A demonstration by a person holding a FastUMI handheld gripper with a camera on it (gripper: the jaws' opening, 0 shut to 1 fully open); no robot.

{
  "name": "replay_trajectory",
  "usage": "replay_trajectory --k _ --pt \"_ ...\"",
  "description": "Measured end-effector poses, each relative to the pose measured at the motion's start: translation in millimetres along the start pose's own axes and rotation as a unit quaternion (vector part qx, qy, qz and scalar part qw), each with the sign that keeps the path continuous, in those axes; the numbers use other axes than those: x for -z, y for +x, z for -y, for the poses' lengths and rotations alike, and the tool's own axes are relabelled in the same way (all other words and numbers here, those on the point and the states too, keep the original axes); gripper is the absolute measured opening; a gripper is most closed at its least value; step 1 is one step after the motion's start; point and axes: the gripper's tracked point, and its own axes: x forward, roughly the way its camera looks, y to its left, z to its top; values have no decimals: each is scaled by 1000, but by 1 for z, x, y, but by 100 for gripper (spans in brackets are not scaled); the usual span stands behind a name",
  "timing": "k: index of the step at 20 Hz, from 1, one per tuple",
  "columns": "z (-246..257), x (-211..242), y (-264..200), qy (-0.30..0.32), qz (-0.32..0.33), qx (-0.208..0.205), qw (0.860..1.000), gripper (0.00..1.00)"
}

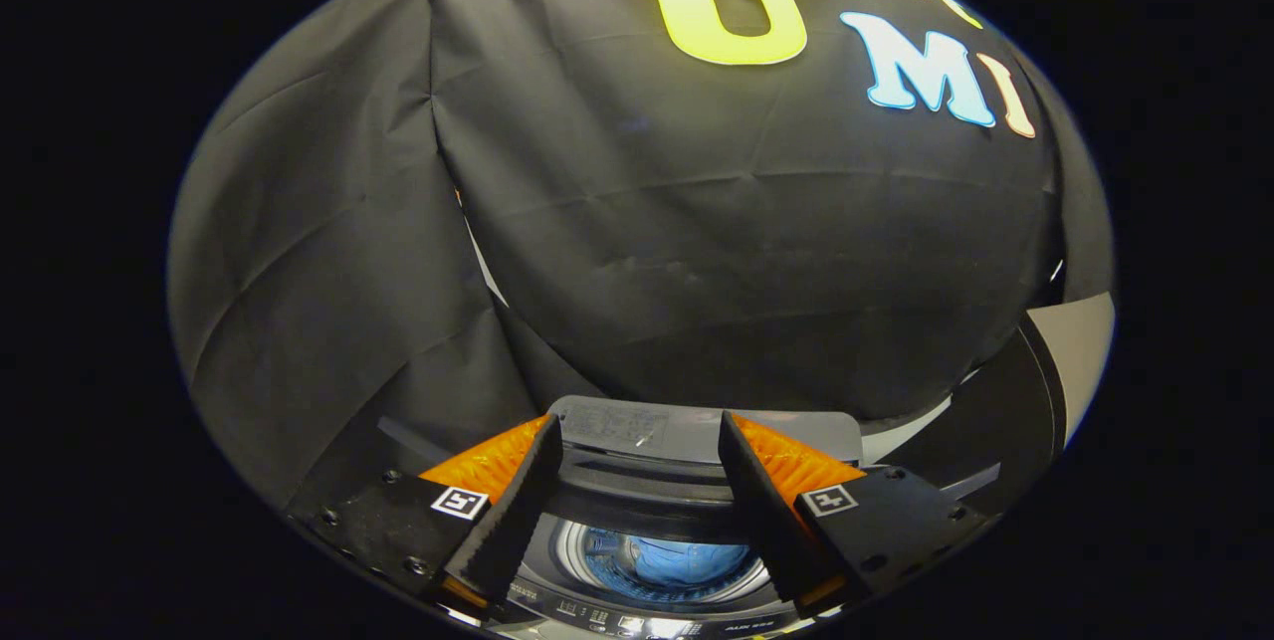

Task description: Put the clothes into the washing machine and then close the washing machine lid.

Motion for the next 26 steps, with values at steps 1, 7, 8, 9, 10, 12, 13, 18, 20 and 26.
replay_trajectory --k 1,7,8,9,10,12,13,18,20,26 --pt "0 3 -1 2 -2 1 1000 98" --pt "-8 45 -17 12 -21 4 1000 98" --pt "-10 56 -17 14 -27 1 1000 98" --pt "-12 68 -19 15 -34 0 999 98" --pt "-15 79 -20 14 -42 1 999 98" --pt "-18 93 -24 10 -43 1 999 98" --pt "-20 97 -28 7 -42 0 999 98" --pt "-25 83 -75 -1 24 -2 1000 98" --pt "-21 68 -110 -14 68 1 998 98" --pt "14 58 -208 -22 179 17 983 98"
